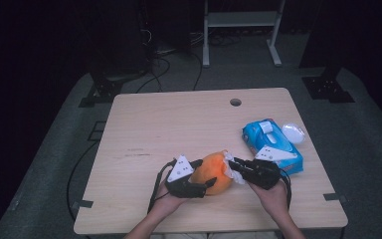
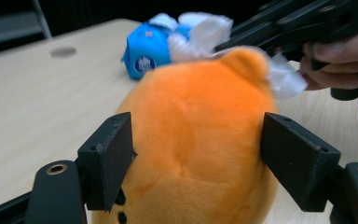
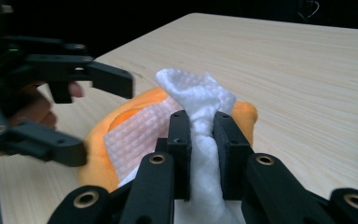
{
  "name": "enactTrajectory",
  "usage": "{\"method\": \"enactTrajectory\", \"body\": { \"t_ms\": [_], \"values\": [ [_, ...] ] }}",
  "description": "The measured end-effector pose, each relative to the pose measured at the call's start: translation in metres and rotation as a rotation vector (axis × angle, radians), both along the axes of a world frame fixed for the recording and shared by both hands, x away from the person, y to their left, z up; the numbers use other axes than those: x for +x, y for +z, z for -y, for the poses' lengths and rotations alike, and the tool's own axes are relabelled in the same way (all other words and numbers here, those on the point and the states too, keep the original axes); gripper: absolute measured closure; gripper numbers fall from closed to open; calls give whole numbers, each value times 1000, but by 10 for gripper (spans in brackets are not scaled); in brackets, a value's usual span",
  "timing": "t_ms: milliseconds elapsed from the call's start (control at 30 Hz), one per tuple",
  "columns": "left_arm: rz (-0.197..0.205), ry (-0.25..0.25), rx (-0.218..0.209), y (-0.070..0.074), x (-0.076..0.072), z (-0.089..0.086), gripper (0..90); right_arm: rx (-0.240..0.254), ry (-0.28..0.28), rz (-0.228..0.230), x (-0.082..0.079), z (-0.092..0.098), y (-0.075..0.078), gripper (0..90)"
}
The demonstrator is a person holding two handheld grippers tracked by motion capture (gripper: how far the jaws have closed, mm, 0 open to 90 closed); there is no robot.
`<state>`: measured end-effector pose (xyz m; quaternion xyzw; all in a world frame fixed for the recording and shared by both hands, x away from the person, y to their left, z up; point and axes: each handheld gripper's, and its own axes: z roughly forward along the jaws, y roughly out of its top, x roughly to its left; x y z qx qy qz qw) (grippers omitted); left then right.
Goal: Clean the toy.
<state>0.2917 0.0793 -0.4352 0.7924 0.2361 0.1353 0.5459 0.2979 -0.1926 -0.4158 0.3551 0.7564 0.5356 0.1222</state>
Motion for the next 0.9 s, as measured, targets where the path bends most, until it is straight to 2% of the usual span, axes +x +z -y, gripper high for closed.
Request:
{"method": "enactTrajectory", "body": {
  "t_ms": [67, 167, 233, 300, 367, 433, 500, 567, 633, 667, 733, 800, 900],
  "values": [
    [9, -13, 20, -1, -2, 3, 278, -25, -7, 23, -2, 1, 5, 776],
    [12, -50, 42, -3, -7, 9, 285, 3, 4, 66, -7, 2, 18, 775],
    [8, -77, 47, -3, -9, 11, 285, -22, 19, 75, -9, -1, 21, 775],
    [3, -103, 50, -1, -9, 10, 285, -68, 27, 51, -8, -3, 12, 775],
    [-1, -113, 21, 2, -7, 6, 303, -64, 33, 3, -6, -1, 1, 775],
    [0, -91, 0, 4, -4, 3, 285, -80, 42, -9, -7, 1, -3, 776],
    [-6, -49, 0, 3, 1, 2, 227, -108, 64, -10, -13, 2, -3, 776],
    [-20, -44, 22, -2, 3, 5, 200, -127, 86, -5, -20, 4, -5, 776],
    [-34, -75, 49, -6, 1, 11, 230, -140, 83, -3, -24, 7, -7, 775],
    [-29, -87, 63, -6, -1, 13, 242, -143, 73, -1, -24, 10, -7, 772],
    [-24, -115, 90, -4, -5, 16, 253, -118, 24, -4, -22, 17, -6, 769],
    [-14, -133, 101, -3, -8, 15, 254, -106, 10, -19, -19, 21, -8, 770],
    [-6, -134, 98, 1, -6, 12, 239, -120, 32, -22, -20, 17, -10, 773]
  ]
}}
